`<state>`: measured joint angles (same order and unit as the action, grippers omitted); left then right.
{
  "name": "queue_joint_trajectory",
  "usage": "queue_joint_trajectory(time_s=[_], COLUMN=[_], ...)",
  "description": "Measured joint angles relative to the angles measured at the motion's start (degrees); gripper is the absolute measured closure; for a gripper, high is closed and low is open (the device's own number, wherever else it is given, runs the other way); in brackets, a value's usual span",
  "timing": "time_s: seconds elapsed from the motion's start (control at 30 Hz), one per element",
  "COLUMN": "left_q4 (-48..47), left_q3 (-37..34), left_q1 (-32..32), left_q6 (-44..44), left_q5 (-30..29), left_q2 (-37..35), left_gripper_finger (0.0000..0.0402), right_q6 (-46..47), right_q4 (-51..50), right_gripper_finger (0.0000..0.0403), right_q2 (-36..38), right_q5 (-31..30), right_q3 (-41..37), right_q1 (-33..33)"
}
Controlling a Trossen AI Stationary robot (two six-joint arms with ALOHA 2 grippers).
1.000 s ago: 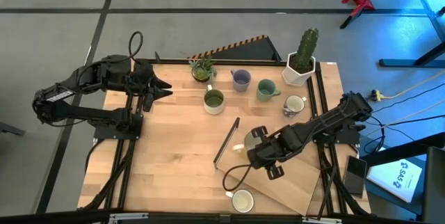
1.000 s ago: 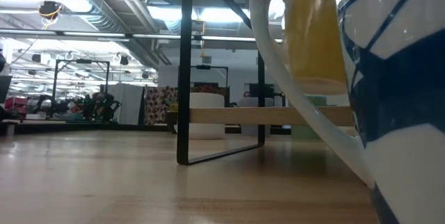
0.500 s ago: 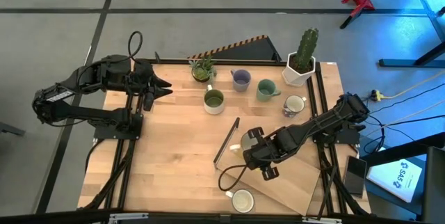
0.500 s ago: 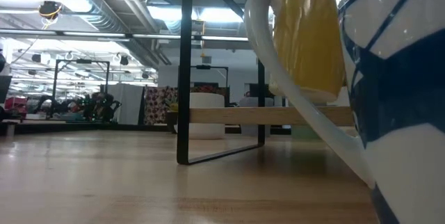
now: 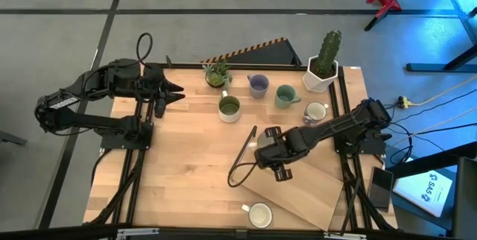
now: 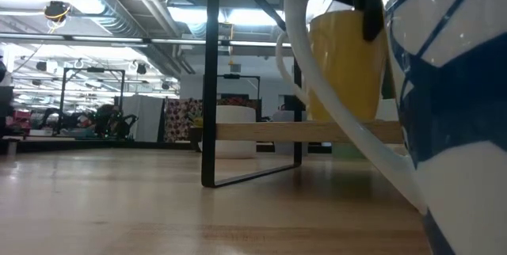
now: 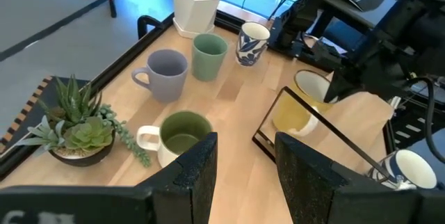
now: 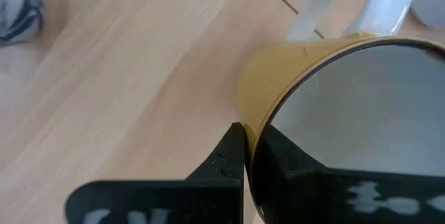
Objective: Place coffee mugs
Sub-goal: Put the yellow mug on the shelf
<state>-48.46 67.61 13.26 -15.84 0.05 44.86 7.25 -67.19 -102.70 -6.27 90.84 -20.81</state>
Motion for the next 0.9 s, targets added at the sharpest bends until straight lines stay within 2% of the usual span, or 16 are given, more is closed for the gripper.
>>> queue_joint_trajectory(time_s=[0.63, 0.9], left_q4=[0.02, 0.02], left_q3=[0.0, 0.0], left_q1=[0.01, 0.02], left_q6=[-0.04, -0.02], left_q5=[-0.02, -0.02], left_q2=[0.0, 0.0], left_gripper_finger=[0.0263, 0.0263], right_q6=[-1.64, -1.11], right_q4=[3.63, 3.23], right_gripper_finger=[0.0401, 0.0377], right_q2=[-1.19, -1.68], right_q5=[0.93, 0.57], right_q3=[1.43, 1.43], right_q1=[0.25, 0.23])
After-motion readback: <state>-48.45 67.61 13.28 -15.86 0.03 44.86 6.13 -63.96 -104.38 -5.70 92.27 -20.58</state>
